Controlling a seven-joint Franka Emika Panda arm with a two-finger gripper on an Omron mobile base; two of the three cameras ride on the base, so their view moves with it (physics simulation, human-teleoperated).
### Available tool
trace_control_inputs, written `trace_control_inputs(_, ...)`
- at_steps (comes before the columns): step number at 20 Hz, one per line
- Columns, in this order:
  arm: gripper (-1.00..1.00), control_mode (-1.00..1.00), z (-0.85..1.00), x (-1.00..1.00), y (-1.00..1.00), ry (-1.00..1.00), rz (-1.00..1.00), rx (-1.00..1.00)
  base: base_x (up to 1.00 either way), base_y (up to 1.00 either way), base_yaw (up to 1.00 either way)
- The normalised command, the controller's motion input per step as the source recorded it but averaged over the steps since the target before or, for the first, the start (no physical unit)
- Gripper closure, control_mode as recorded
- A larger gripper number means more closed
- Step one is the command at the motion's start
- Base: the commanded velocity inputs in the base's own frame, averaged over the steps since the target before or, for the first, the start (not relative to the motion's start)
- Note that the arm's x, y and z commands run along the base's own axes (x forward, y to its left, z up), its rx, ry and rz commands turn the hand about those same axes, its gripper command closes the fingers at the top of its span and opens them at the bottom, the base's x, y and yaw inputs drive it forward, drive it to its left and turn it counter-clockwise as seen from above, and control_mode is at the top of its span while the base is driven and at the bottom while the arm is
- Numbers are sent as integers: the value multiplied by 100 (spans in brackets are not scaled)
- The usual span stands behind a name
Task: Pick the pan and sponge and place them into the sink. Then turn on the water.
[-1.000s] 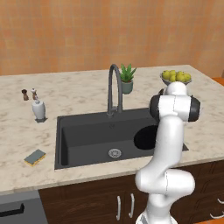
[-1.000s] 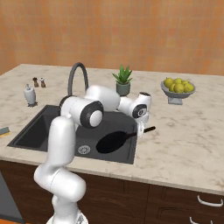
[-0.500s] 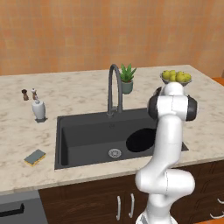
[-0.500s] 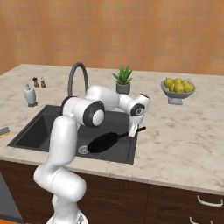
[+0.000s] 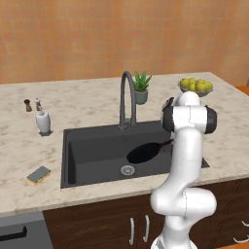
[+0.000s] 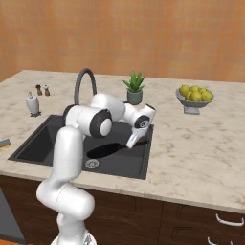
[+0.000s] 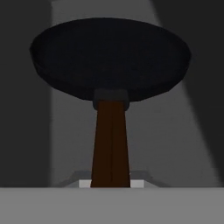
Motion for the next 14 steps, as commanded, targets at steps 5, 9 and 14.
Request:
trace_control_inputs(5,100,-100,-29,-8,52,-1,-8,6,0,0,0)
trace_control_inputs(9,100,-100,-50,-9,68,-3,-2,2,0,0,0)
trace_control_inputs(14,100,-100,-54,0,46,-2,0,3,0,0,0)
